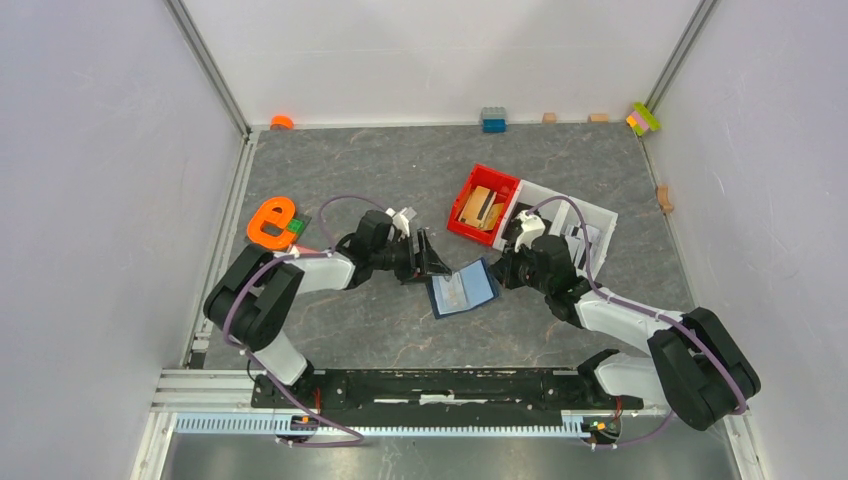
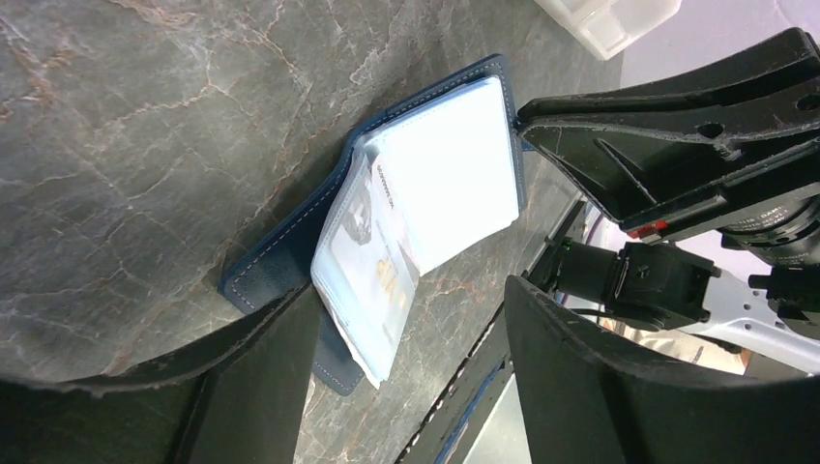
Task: Take the credit cards out of the card holder
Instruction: Pick up the card holder from the center of the board.
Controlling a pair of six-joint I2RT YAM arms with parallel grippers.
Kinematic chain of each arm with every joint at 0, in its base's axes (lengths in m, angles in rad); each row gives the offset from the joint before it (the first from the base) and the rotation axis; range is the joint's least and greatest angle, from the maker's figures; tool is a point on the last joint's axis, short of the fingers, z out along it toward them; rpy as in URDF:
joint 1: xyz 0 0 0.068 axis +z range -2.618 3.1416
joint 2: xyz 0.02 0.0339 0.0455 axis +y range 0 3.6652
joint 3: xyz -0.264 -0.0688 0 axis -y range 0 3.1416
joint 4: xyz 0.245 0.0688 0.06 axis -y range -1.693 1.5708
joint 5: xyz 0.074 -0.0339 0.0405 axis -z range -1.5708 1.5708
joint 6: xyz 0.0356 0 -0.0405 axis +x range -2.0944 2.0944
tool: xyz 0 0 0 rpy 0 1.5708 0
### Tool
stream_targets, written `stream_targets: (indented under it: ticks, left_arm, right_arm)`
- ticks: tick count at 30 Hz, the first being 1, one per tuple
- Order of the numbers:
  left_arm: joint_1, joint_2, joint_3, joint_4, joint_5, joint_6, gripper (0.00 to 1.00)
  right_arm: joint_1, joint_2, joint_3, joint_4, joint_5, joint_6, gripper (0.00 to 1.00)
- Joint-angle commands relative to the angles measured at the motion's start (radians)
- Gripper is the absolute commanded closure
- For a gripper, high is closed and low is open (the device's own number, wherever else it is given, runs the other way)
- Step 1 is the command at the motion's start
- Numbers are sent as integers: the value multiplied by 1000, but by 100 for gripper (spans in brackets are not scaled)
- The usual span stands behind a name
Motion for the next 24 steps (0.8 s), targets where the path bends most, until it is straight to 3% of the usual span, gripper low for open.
stream_targets:
  ticks: [1, 6, 9, 18, 19, 22, 24]
  left_arm:
    - [4, 15, 0, 65, 23, -5, 24]
    - [-7, 100, 34, 67, 69, -24, 25]
    - [-10, 123, 47, 67, 88, -29, 32]
    - [-17, 106, 40, 114, 105, -21, 86]
    - [-16, 97, 37, 118, 102, -18, 91]
    - [-10, 73, 25, 131, 95, -13, 98]
    - [-6, 64, 20, 135, 95, -11, 98]
  right_arm:
    - [4, -5, 2, 20, -3, 0, 98]
    - [4, -3, 3, 20, -6, 0, 98]
    - [4, -4, 3, 20, -9, 1, 98]
    - [4, -4, 4, 19, -10, 0, 95]
    - [4, -6, 5, 16, -7, -1, 90]
    - [4, -19, 24, -30, 29, -14, 58]
    - [4, -44, 31, -57, 64, -28, 50]
